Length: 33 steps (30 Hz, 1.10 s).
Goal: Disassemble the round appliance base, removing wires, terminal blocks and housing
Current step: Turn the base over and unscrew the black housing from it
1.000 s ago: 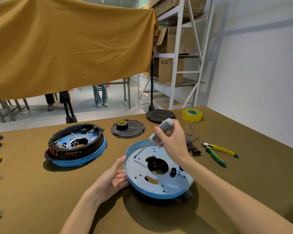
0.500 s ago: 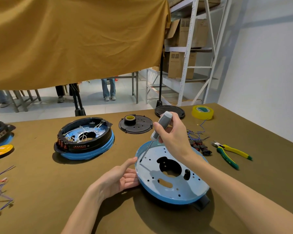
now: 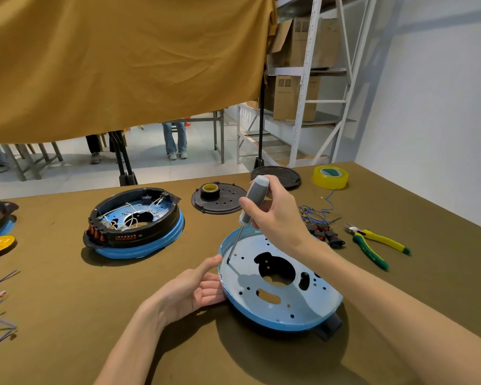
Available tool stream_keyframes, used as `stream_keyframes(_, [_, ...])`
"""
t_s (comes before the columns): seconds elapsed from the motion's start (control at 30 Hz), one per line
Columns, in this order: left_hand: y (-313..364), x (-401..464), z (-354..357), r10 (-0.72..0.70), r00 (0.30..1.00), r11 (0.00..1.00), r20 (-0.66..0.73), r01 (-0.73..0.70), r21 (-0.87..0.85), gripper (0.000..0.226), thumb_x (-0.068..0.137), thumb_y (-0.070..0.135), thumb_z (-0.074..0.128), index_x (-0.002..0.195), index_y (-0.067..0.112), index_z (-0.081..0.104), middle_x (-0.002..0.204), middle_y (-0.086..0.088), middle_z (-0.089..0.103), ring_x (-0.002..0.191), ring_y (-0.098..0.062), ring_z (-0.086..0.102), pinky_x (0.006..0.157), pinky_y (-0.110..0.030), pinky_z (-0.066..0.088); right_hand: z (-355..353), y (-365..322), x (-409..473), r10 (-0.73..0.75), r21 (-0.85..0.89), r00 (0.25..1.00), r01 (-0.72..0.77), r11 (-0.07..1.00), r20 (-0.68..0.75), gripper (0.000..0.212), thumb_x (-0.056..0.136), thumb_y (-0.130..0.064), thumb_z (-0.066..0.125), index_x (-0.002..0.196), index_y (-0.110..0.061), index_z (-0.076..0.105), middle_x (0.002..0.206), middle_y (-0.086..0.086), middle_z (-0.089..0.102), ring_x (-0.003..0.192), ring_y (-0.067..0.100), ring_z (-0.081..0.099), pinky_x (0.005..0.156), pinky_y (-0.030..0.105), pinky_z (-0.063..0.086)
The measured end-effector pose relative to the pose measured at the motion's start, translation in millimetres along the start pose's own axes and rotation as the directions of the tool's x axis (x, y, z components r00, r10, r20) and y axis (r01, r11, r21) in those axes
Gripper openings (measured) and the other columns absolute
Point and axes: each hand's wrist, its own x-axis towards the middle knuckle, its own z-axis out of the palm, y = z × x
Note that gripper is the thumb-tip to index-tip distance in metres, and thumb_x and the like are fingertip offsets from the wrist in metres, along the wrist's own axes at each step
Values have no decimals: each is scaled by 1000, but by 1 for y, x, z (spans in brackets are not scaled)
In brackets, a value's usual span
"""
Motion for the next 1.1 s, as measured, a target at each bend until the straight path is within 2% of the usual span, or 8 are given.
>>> stream_keyframes(0.2, [-1, 1, 2, 6, 1000, 999, -9, -6, 45, 81, 69, 53, 79, 124, -3, 60, 113, -23, 76, 106, -31, 76, 85, -36, 64, 8, -16, 15, 30, -121, 994, -17, 993, 105, 25, 91, -20, 72, 106, -10, 54, 88, -1, 62, 74, 11, 60, 61, 27, 53])
stream_keyframes(0.37, [-6, 3, 2, 16, 1000, 994, 13, -18, 106, 88, 65, 58, 80, 126, -3, 61, 114, -23, 76, 107, -31, 75, 89, -37, 63, 33, -33, 21, 243, 229, 947, -289, 929, 210, 19, 90, 0, 62, 106, -2, 51, 89, 13, 62, 74, 20, 66, 71, 31, 58])
stream_keyframes(0.47, [-8, 6, 0, 7, 999, 986, 48, -15, 167, 95, 65, 63, 82, 130, -2, 59, 117, -21, 76, 110, -31, 74, 93, -38, 62, 49, -34, 17, 257, 248, 955, -288, 925, 149, 17, 95, -19, 64, 102, -8, 53, 83, 7, 57, 68, 15, 55, 58, 20, 49])
stream_keyframes(0.6, [-10, 11, -4, -8, 997, 982, 71, -5, 189, 111, 49, 68, 94, 127, -3, 61, 115, -22, 76, 108, -31, 75, 84, -34, 63, 52, -32, 17, 288, 361, 957, -284, 888, 44, 37, 97, -48, 63, 91, -12, 55, 62, -1, 53, 50, 14, 48, 51, 26, 45])
stream_keyframes(0.77, [-12, 15, -7, -6, 996, 979, 94, -13, 203, 107, 52, 70, 93, 124, -3, 64, 115, -22, 76, 108, -29, 75, 81, -30, 63, 47, -29, 19, 234, 431, 962, -272, 860, 139, 44, 99, -44, 62, 74, -11, 47, 54, 4, 48, 43, 20, 41, 48, 30, 41])
stream_keyframes(0.9, [-12, 16, -8, -3, 996, 975, 92, -17, 222, 107, 54, 71, 91, 127, -2, 63, 116, -21, 76, 110, -30, 74, 85, -32, 63, 41, -24, 18, 230, 432, 962, -271, 860, 146, 32, 94, -37, 71, 93, -8, 56, 69, 4, 61, 58, 19, 58, 60, 30, 53])
stream_keyframes(1.0, [-12, 15, -7, -5, 996, 973, 91, -16, 230, 108, 52, 72, 91, 126, -2, 64, 116, -20, 76, 109, -29, 75, 84, -32, 63, 40, -20, 12, 236, 451, 968, -248, 857, 84, 33, 86, -35, 77, 93, -8, 62, 68, -4, 67, 64, 12, 64, 64, 21, 54])
stream_keyframes(1.1, [-12, 14, -7, -1, 996, 972, 93, -21, 235, 109, 52, 72, 91, 126, -2, 64, 116, -20, 76, 110, -29, 75, 87, -33, 63, 41, -17, 7, 217, 525, 968, -250, 813, 124, 28, 90, -33, 74, 91, -6, 67, 70, 0, 68, 64, 14, 64, 68, 29, 54])
